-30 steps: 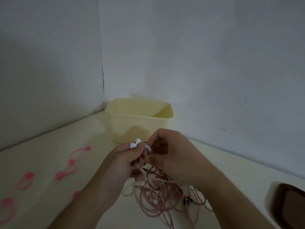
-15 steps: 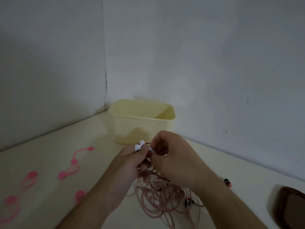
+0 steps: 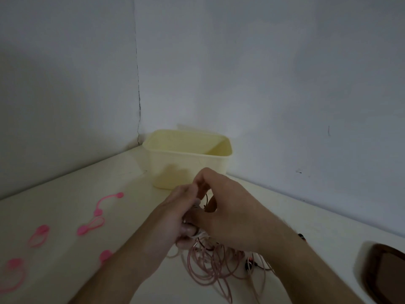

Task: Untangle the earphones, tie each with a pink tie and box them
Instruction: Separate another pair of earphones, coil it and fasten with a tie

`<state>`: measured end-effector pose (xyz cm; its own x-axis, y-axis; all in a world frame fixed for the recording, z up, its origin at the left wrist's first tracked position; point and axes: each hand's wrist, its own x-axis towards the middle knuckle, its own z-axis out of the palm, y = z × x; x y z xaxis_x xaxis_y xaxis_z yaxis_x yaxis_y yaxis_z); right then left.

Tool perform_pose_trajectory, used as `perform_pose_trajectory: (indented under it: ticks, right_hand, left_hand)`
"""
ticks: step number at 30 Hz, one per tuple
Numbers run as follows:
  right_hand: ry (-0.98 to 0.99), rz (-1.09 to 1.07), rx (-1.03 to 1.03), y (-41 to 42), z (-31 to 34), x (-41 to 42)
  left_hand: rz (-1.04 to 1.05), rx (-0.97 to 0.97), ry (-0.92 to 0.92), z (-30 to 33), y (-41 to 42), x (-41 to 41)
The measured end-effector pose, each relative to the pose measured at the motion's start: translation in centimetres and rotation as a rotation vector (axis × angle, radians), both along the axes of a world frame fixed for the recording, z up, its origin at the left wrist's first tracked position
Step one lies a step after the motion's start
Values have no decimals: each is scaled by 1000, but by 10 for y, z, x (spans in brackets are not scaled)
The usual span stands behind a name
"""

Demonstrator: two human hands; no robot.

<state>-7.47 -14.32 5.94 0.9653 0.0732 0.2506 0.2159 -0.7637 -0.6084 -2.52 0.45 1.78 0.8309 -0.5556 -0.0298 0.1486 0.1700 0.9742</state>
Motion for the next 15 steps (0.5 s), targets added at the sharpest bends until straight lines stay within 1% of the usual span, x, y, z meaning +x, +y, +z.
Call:
perform_pose_trajectory:
  ticks: [3,6,11,15]
  right_hand:
    - [12,38,-15,-1,-1,-1]
    - [32,80,-30,-3,-1,0]
    - [-5,89,-22,-4,0,1]
    - [-7,61,50,-7,1,0]
  left_hand:
    - [2,65,21,1,0,0]
    - [0,89,9,0,-1,1]
    - [-11,63,7,-2,-1,6]
    - [16,4,-9,-2,1,9]
